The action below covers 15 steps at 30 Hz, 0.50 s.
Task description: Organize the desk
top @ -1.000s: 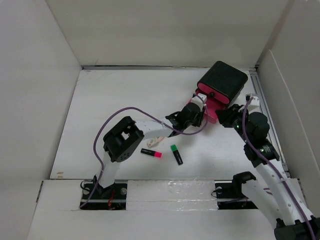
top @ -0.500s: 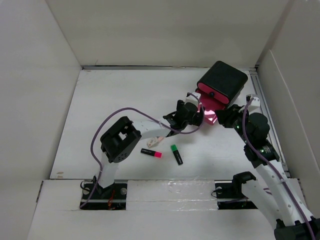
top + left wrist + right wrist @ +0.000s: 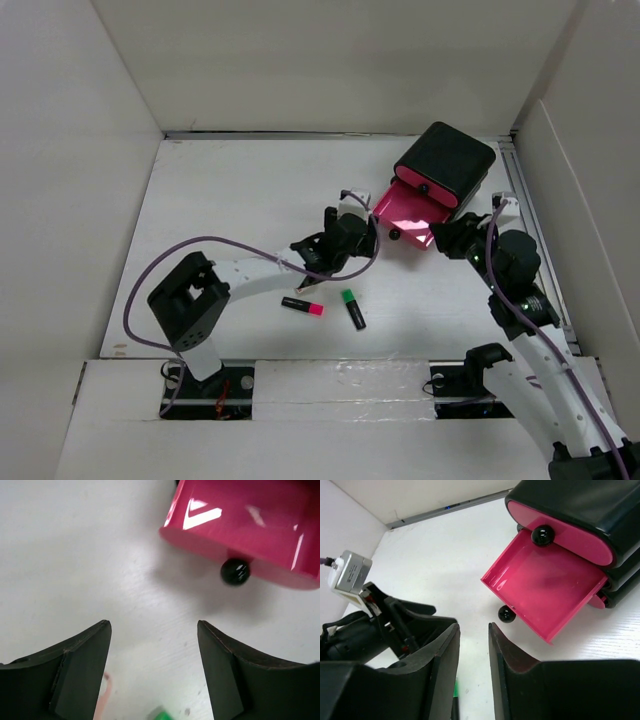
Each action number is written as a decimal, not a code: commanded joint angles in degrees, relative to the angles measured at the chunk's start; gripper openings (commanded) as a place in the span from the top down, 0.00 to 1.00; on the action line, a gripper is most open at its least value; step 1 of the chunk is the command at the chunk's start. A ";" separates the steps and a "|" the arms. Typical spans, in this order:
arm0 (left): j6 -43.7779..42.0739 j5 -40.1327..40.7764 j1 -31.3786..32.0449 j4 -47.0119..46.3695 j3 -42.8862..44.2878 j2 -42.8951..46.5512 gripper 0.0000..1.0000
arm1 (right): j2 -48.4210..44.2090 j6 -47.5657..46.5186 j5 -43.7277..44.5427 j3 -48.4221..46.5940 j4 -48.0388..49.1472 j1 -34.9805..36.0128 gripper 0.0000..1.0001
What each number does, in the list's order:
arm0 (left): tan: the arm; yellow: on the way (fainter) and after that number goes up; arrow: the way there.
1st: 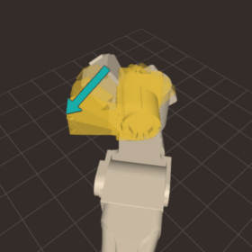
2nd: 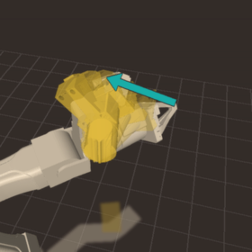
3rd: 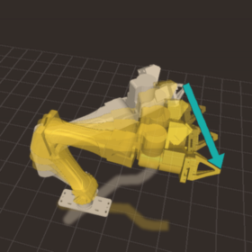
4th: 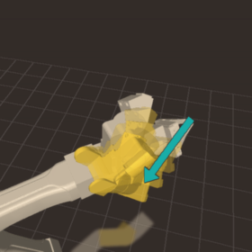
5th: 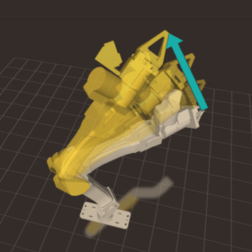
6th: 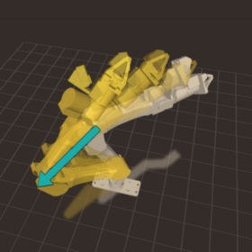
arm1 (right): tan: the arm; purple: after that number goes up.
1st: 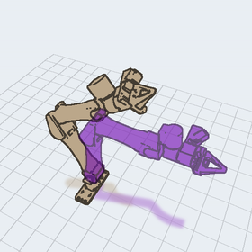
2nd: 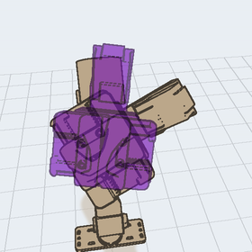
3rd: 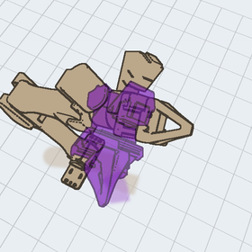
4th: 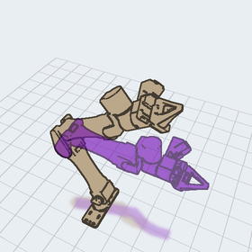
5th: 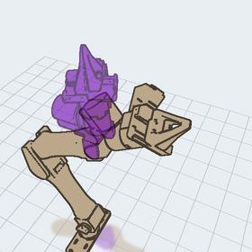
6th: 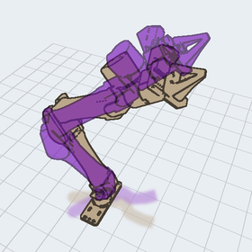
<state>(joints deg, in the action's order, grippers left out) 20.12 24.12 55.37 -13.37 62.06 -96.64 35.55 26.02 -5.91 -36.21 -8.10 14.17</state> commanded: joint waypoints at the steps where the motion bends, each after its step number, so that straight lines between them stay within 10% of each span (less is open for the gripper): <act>1: 3.61 1.54 -0.09 6.40 -6.05 5.31 0.35 | -0.75 -0.71 -0.77 0.35 3.61 1.29 0.66; 15: 5.99 1.89 -1.32 13.19 -14.17 8.67 0.14 | 0.92 -0.71 -3.40 0.43 4.76 1.82 0.63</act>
<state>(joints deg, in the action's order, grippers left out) 25.19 24.45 54.15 -0.58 46.59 -86.78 36.38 25.71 -8.05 -35.59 -6.50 15.46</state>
